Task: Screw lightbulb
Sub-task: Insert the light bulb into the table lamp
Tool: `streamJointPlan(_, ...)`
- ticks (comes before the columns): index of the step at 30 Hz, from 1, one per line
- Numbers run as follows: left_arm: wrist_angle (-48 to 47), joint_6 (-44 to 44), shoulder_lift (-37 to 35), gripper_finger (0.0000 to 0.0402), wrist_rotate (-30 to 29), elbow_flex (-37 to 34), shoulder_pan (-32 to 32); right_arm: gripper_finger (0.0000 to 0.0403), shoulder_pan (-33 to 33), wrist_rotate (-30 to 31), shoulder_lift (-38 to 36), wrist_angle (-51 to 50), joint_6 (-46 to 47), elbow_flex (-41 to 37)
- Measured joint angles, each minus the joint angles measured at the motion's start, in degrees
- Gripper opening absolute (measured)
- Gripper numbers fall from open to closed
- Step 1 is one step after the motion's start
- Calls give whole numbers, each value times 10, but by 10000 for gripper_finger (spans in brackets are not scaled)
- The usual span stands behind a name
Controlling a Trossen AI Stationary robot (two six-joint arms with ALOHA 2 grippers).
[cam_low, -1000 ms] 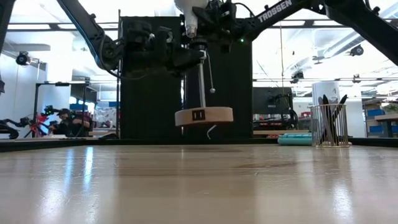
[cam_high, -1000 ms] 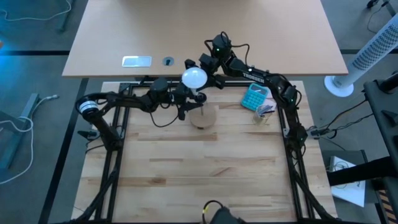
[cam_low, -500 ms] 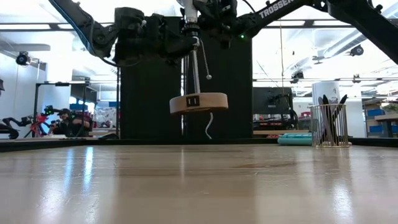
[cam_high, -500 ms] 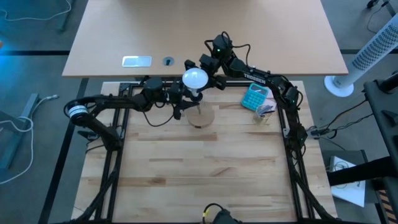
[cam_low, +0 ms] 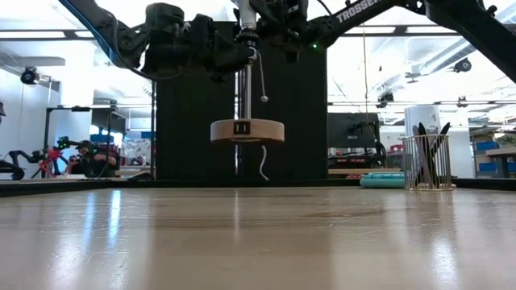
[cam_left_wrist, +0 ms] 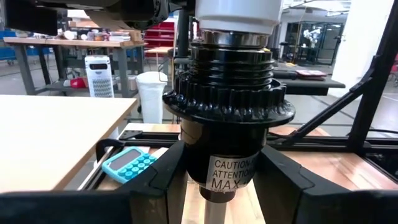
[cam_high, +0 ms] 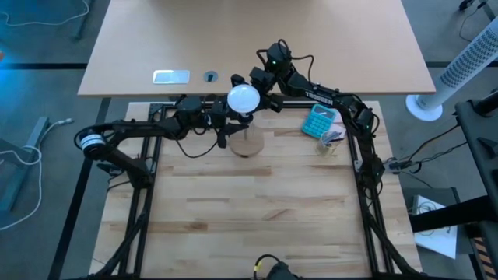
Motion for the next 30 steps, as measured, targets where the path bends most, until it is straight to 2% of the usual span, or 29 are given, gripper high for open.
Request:
streamJointPlan(10, -2, 2, -6, 140, -23, 0, 0, 185, -4, 2, 0, 1, 0, 1)
streamJointPlan(21, -9, 38, -8, 140, -97, 0, 1, 177, -13, 59, 0, 0, -8, 1)
streamJointPlan(30, -17, 60, -21, 140, -127, 0, 1, 175, -25, 88, 0, -3, -21, 1)
